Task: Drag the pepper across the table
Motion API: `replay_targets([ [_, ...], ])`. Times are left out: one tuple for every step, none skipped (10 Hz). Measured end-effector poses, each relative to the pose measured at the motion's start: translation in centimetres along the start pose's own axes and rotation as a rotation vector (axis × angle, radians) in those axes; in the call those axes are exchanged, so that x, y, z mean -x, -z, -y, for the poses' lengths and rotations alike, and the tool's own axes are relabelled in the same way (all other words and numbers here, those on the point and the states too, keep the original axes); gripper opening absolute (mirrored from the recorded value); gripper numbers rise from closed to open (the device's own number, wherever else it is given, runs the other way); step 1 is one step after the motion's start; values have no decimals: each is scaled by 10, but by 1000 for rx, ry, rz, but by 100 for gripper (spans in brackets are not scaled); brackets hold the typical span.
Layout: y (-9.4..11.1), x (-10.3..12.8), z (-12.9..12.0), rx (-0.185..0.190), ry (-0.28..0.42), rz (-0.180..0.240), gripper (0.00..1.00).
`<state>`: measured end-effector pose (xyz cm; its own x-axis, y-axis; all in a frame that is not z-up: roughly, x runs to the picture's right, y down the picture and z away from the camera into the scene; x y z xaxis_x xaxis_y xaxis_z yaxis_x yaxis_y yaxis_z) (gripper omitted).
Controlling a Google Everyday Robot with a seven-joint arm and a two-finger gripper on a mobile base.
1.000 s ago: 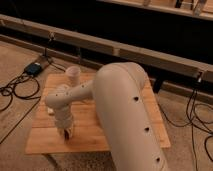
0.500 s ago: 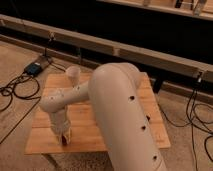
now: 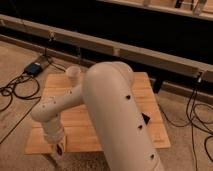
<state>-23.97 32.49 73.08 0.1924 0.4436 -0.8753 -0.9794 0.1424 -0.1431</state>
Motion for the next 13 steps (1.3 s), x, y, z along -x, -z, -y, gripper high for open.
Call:
replay_targets([
  [-3,-9,-4,-3,0,-4,4],
  [-5,-16,-8,-5,0,-7,4],
  [-8,-25,-13,-6,2,-10,4],
  [-10,-36,-20,-9,7,-15,4],
  [-12,-44,-24,-11,12,-19,4],
  [-15,-55,-30,-17,22,-27,4],
  [-17,-63,-34,-21,31,-33,4],
  [-19,-71,-38,-26,40,-40,4],
  [-20,-80,-42,-28,50,-46,4],
  [-20,-88,-47,-23,57,-49,4],
  [-18,-92,-53,2,57,-42,4],
  [-14,-92,-57,26,52,-27,4],
  [-8,-91,-59,60,44,-5,4],
])
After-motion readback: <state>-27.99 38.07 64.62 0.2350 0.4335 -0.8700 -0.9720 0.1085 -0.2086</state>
